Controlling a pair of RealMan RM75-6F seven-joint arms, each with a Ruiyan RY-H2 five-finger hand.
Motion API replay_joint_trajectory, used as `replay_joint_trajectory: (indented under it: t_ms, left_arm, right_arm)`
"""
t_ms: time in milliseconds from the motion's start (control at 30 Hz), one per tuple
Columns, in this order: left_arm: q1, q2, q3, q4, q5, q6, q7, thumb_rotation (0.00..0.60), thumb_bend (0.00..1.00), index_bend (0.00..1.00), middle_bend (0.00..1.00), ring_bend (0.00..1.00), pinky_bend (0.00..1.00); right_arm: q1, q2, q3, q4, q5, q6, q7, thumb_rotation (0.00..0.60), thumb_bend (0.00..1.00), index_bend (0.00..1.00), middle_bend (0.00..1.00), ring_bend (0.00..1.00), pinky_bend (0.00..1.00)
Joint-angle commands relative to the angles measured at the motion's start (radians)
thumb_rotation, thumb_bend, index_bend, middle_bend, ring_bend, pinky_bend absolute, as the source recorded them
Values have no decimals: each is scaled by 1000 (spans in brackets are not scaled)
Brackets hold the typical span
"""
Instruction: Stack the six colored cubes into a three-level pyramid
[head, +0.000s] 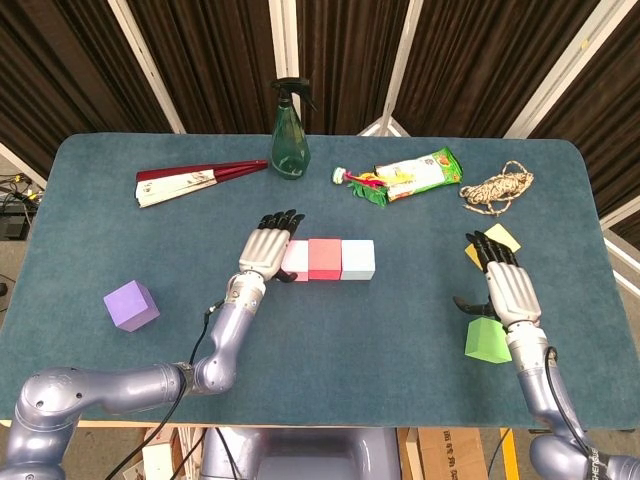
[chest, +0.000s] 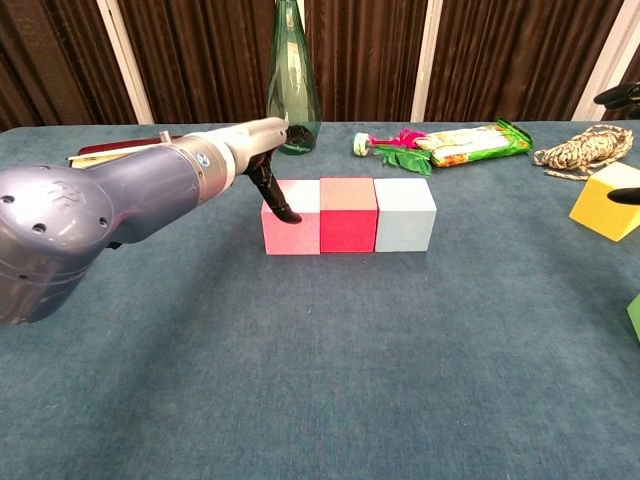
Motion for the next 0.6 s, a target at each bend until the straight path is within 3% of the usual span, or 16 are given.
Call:
replay_joint_trajectory:
  t_ms: [33, 600]
  left_arm:
    - [-2, -5, 1, 10, -4, -5, -1, 600, 237, 0, 0, 0, 0]
    - [-12, -28, -2, 56, 4, -19, -17, 600, 238, 0, 0, 0, 0]
  right_arm:
    - [0, 0, 0, 1, 0, -1, 2, 600, 256, 0, 0, 0, 0]
    - [2, -4, -2, 1, 7, -7, -1, 600, 256, 0, 0, 0, 0]
